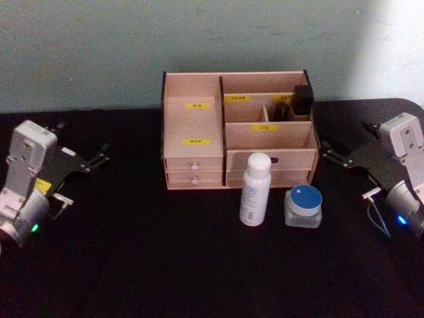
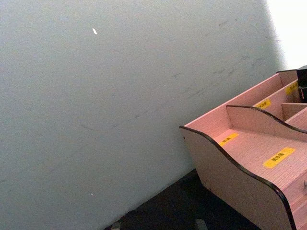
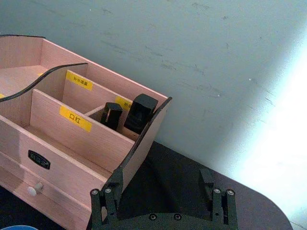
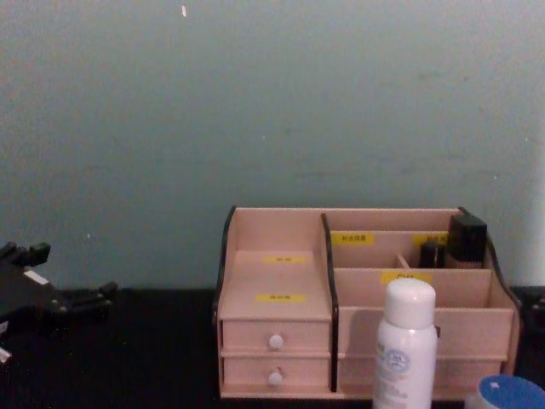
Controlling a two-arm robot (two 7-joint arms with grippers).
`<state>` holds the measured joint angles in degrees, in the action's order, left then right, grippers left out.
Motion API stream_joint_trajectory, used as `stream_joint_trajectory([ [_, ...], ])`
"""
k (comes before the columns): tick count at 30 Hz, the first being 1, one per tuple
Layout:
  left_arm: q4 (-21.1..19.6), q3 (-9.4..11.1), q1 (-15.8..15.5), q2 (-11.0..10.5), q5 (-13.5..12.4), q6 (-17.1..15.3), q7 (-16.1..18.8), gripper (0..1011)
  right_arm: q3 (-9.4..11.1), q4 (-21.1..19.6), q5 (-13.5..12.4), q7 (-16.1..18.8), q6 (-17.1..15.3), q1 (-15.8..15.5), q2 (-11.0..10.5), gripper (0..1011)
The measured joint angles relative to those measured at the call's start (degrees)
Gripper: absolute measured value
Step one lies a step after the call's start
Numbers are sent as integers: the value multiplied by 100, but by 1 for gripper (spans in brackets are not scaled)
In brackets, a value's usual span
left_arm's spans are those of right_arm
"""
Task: Pick up the facial cleanser and watermelon frost from the table and place them into the tiered storage box.
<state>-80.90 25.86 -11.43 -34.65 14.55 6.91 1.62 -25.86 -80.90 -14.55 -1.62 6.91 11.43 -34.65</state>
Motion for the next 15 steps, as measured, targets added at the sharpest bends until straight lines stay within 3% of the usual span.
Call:
stream_joint_trajectory([
  [15,0,0,0,0,0,0,0,1001,0,0,0,0,0,0,0,1003],
])
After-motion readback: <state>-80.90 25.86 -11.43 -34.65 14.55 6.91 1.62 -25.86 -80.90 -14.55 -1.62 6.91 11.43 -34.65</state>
